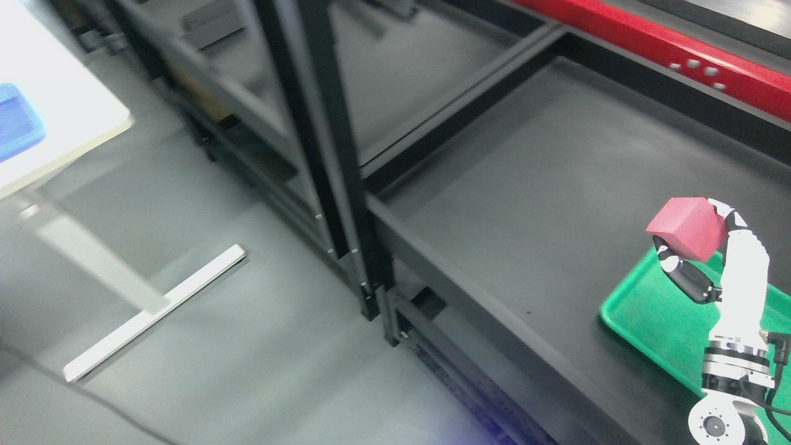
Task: Pick pink block from left shelf to tray
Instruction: 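Turn and drive toward the white table holding the pink block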
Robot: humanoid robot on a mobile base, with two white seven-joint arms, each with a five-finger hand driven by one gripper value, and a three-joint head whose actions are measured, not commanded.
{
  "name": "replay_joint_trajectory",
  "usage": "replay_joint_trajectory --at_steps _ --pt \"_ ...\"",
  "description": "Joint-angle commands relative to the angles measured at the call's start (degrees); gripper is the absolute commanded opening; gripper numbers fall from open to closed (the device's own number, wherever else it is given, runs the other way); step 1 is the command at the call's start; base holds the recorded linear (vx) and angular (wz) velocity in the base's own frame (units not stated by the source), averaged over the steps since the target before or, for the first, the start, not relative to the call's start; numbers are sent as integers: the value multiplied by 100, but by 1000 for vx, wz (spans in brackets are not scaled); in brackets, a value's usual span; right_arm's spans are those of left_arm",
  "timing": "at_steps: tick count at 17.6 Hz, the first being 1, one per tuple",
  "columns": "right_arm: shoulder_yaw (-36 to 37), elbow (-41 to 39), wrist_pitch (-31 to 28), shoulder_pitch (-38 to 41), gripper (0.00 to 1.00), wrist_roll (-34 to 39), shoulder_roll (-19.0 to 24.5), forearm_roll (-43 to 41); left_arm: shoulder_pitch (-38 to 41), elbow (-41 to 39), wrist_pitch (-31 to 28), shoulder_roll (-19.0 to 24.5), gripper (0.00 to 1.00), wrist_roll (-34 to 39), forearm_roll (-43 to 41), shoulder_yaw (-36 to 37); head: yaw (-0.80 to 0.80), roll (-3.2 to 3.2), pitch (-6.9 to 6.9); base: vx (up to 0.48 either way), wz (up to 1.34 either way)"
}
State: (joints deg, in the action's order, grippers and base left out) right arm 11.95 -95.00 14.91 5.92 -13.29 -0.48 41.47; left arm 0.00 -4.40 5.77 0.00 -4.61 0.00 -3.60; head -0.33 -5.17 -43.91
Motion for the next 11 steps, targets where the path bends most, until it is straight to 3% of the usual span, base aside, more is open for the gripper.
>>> replay_joint_trajectory --at_steps 1,11 --pt "70 -62 4 15 3 2 -52 -42 53 0 3 100 100 4 -9 0 0 0 0 -143 733" --pt "79 -62 12 15 3 2 -52 -86 53 0 3 100 100 4 -9 0 0 0 0 -153 756"
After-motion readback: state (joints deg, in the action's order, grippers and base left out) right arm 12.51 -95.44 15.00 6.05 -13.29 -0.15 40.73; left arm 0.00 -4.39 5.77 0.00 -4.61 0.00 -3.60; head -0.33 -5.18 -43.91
